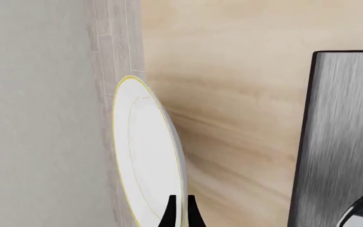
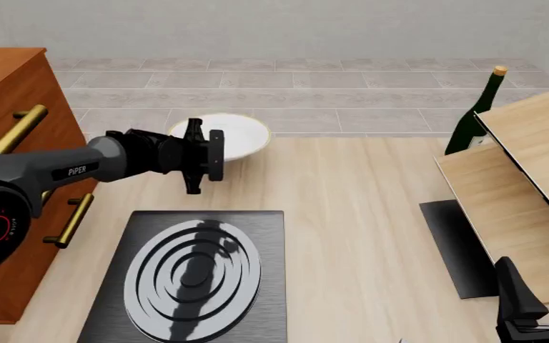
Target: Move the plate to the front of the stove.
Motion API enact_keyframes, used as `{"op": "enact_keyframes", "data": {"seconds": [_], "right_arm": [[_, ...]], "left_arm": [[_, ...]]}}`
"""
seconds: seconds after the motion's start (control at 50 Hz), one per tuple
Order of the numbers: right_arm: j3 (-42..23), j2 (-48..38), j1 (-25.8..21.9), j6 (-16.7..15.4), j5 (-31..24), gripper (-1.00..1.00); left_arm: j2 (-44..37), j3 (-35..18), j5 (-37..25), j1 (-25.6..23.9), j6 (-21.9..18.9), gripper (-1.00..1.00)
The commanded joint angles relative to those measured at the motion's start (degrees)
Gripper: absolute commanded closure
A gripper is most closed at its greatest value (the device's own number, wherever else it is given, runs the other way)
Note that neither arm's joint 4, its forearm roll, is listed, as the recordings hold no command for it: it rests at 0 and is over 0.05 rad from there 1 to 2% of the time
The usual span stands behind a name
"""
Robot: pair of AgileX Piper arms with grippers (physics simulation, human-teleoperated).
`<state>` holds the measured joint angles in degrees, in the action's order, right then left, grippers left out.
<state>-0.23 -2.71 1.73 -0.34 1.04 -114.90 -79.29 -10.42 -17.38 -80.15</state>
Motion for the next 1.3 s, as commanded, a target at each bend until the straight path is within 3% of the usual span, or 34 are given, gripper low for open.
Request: {"op": "enact_keyframes", "data": {"seconds": [0.02,1.3], "right_arm": [[0.0,-0.01,0.01,0.03,0.0,-1.0],[0.0,0.04,0.02,0.04,-0.02,-1.0]], "left_arm": [[0.37,1.77,1.52,-0.19,0.0,1.0],[-3.66,5.42,4.48,-0.23,-0.43,1.0]]}}
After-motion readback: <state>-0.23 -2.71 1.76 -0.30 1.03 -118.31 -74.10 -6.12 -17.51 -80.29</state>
